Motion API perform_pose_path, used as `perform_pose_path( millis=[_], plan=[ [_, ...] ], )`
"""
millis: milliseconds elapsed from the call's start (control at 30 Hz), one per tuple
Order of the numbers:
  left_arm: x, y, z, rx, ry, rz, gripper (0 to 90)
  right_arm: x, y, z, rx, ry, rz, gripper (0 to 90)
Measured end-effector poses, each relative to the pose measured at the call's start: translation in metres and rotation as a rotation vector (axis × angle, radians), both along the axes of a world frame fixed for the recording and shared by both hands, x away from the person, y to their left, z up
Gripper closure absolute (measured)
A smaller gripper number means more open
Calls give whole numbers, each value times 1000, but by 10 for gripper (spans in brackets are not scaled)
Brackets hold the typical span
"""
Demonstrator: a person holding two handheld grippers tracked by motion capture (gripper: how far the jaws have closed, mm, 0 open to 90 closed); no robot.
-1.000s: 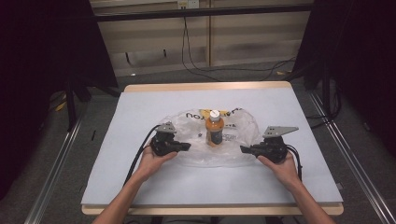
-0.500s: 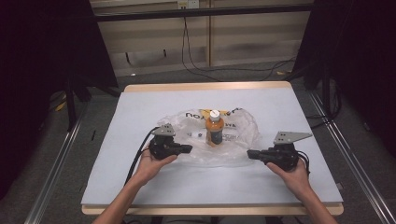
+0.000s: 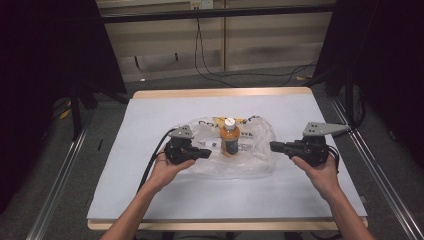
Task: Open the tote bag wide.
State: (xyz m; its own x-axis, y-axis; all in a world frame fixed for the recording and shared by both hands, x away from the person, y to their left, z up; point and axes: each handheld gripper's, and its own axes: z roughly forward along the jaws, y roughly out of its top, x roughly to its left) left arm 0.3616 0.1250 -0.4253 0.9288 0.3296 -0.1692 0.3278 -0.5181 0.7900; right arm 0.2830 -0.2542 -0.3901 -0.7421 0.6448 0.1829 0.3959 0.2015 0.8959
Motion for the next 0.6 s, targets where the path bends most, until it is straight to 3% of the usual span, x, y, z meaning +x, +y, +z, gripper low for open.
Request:
perform_pose_path(
  millis=[133, 167, 200, 300, 333, 400, 533, 567, 600],
  plan=[
    [3, -5, 2, 12, -1, -7, 900, 14, -4, 13, 23, -11, 0, 900],
    [6, -9, 4, 29, -7, -11, 900, 25, -3, 19, -9, -5, 6, 900],
    [8, -12, 4, 24, -6, -14, 900, 30, -2, 20, -16, 2, 9, 900],
    [20, -17, 5, 66, 5, -6, 900, 51, 4, 20, -43, 38, 32, 900],
    [22, -19, 3, 56, 15, -2, 900, 57, 8, 19, -63, 54, 43, 900],
    [27, -23, 2, 72, 24, -28, 900, 70, 17, 16, -99, 93, 86, 900],
    [31, -31, 3, 118, 20, -29, 900, 86, 32, 10, -134, 131, 132, 900],
    [32, -36, 3, 124, 15, -35, 900, 97, 42, 5, -188, 162, 148, 900],
    [33, -38, 2, 128, 20, -28, 900, 101, 44, 3, -195, 172, 156, 900]
  ],
)
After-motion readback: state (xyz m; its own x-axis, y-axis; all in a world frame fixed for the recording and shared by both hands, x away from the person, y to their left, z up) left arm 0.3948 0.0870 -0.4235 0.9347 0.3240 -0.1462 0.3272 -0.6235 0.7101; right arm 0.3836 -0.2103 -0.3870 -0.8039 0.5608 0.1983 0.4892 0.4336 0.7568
